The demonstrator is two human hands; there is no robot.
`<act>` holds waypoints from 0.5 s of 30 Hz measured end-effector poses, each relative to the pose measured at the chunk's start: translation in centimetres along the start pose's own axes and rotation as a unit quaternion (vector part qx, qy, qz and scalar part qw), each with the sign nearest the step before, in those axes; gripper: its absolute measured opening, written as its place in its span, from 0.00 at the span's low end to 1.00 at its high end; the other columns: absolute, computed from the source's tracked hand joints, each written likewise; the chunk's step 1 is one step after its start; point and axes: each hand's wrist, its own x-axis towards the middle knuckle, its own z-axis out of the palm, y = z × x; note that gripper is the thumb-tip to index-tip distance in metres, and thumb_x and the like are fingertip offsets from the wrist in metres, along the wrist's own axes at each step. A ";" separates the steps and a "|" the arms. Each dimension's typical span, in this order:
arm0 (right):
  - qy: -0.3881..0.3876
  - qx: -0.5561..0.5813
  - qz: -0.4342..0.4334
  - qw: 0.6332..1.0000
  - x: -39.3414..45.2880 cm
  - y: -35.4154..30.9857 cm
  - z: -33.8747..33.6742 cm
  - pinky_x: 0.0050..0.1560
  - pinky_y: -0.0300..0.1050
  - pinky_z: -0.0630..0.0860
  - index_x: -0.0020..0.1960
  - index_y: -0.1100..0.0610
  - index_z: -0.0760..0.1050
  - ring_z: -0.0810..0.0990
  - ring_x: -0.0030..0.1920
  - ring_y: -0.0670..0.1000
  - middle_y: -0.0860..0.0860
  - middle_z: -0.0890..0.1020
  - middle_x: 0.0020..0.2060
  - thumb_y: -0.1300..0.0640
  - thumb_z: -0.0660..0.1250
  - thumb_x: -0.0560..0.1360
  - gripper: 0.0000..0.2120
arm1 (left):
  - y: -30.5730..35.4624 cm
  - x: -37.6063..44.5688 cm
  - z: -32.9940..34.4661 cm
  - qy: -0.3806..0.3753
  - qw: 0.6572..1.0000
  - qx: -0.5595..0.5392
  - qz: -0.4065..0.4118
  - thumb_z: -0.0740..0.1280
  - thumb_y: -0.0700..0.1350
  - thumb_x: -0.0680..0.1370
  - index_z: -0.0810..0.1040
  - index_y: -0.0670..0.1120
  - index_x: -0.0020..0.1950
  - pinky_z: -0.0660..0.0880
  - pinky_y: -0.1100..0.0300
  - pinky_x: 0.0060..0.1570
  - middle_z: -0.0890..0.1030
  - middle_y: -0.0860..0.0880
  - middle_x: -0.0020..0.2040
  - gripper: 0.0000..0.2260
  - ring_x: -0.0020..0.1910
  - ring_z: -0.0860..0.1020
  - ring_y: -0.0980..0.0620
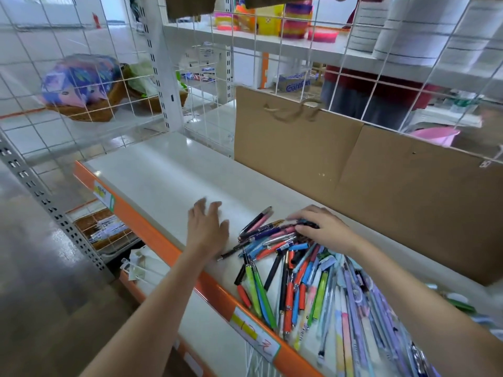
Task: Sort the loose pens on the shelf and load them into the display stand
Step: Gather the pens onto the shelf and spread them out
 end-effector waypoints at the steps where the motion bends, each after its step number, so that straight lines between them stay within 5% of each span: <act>1: 0.003 0.002 0.008 1.000 0.1 -0.3 0.2 0.65 0.52 0.66 0.64 0.37 0.69 0.69 0.63 0.48 0.44 0.73 0.58 0.47 0.59 0.79 0.14 | 0.2 -0.2 0.1 -0.009 0.999 -0.038 0.030 0.60 0.41 0.79 0.65 0.45 0.71 0.57 0.55 0.70 0.56 0.43 0.74 0.20 0.71 0.60 0.44; 6: 0.013 -0.037 0.040 0.998 1.5 -2.7 1.6 0.68 0.54 0.55 0.72 0.35 0.56 0.58 0.70 0.51 0.46 0.63 0.69 0.42 0.53 0.79 0.21 | 2.1 -2.2 0.5 -0.090 0.977 -0.112 0.158 0.58 0.40 0.81 0.72 0.43 0.66 0.59 0.67 0.62 0.70 0.47 0.67 0.14 0.66 0.68 0.50; 11: -0.067 -0.030 -0.003 0.997 2.9 -3.4 2.0 0.72 0.49 0.51 0.67 0.39 0.68 0.54 0.73 0.48 0.42 0.61 0.72 0.42 0.52 0.80 0.17 | 3.3 -4.1 0.7 -0.148 0.955 -0.139 0.217 0.57 0.43 0.82 0.71 0.45 0.66 0.64 0.67 0.60 0.73 0.50 0.64 0.14 0.63 0.71 0.53; 15: -0.060 -0.082 -0.013 0.995 1.7 -2.5 1.0 0.67 0.50 0.58 0.61 0.39 0.71 0.62 0.66 0.48 0.41 0.69 0.64 0.42 0.52 0.80 0.14 | 3.2 -5.8 0.4 -0.050 0.988 -0.036 0.141 0.54 0.52 0.82 0.68 0.49 0.70 0.65 0.59 0.64 0.71 0.50 0.68 0.18 0.67 0.68 0.50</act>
